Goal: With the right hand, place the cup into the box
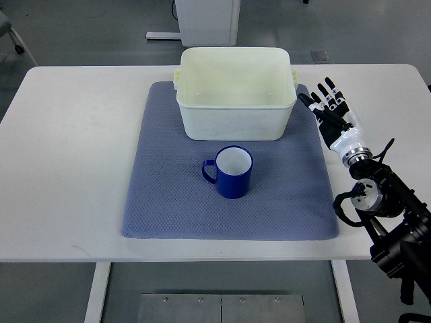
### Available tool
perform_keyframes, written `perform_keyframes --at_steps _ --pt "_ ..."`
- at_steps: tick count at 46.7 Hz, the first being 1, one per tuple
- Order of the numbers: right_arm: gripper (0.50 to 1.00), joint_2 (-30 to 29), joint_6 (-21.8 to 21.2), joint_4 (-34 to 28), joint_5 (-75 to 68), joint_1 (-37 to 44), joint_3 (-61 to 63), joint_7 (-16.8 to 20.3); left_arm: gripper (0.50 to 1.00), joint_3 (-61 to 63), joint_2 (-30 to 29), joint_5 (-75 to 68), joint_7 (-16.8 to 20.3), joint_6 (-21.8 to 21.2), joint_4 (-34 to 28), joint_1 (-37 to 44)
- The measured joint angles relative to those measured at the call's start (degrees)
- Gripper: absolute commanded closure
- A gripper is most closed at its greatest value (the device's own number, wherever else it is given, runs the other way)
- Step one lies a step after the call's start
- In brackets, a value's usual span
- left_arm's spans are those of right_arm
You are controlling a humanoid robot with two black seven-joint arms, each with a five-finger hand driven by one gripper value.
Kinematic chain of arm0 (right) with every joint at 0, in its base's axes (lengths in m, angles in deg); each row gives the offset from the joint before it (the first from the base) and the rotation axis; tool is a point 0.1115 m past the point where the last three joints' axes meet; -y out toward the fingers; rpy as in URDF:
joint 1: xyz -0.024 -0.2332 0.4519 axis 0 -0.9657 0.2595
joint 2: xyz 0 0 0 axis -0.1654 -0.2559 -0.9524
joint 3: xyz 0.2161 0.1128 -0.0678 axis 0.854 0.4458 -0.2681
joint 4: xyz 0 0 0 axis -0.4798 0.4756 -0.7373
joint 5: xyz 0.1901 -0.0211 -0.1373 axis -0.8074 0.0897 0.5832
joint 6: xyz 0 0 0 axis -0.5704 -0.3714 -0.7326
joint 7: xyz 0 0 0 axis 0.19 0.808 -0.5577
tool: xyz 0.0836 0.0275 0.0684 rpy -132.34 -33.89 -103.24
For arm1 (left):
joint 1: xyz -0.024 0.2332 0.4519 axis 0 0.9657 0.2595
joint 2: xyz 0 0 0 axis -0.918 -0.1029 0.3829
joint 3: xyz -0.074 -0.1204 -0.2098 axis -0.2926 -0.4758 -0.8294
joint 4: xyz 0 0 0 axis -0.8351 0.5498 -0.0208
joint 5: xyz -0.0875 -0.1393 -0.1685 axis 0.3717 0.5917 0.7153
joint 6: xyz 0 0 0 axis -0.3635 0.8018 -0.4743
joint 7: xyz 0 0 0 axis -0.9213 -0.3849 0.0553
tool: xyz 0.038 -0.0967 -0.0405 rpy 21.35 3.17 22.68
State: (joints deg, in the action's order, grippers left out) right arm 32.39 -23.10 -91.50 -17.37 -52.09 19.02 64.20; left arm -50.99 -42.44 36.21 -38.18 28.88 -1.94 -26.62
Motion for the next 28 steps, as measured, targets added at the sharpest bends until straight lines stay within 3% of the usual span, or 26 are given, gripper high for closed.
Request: perform_keyframes --at_steps 28 --pt "0.500 0.1 -0.1 0.1 0.0 0.2 -0.1 0.0 0.500 0.0 0.0 0.0 0.0 0.0 0.0 0.0"
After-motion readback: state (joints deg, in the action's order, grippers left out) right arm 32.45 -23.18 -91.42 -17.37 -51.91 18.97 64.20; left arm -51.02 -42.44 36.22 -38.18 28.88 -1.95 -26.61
